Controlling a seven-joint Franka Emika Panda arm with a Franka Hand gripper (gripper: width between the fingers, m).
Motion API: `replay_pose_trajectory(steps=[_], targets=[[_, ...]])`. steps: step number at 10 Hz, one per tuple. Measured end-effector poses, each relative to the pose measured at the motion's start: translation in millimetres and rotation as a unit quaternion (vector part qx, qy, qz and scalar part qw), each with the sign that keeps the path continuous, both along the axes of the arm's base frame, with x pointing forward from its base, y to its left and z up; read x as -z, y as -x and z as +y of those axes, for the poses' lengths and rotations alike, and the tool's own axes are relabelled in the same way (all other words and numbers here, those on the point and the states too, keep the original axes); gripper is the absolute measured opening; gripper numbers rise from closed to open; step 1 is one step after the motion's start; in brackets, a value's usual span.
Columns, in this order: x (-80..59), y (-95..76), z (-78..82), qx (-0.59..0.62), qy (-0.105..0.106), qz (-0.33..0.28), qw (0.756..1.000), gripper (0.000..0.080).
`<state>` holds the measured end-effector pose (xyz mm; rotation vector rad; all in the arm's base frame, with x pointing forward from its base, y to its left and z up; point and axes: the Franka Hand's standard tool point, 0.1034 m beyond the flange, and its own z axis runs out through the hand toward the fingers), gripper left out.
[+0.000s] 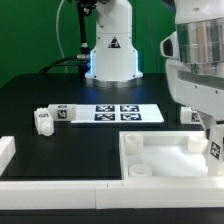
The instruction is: Assemble square table
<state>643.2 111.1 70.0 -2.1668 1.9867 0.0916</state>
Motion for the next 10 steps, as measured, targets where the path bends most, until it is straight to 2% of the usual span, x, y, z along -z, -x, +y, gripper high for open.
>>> replay_pose_trajectory(steps=[3,4,5,6,7,8,10], targets=[[-0.1,0.2,0.5,0.034,-0.004,0.007,0.999,0.0294],[-0.1,0.1,-0.1,0.005,0.000,0.003,1.000,0.0378],[-1.4,-1.4,-1.7,-0.074,0.010,-0.013,0.997,0.0519],[-0.5,-2.5,-1.8,-0.173,0.024,-0.029,0.984,0.0519],[0.8,-2.7,-0.5,-0.240,0.031,-0.037,0.970,0.0622],[0.7,-2.9,-1.0,-0.245,0.032,-0.038,0.968,0.0641],[1.0,-2.9,-2.1,-0.317,0.039,-0.051,0.946,0.0648]])
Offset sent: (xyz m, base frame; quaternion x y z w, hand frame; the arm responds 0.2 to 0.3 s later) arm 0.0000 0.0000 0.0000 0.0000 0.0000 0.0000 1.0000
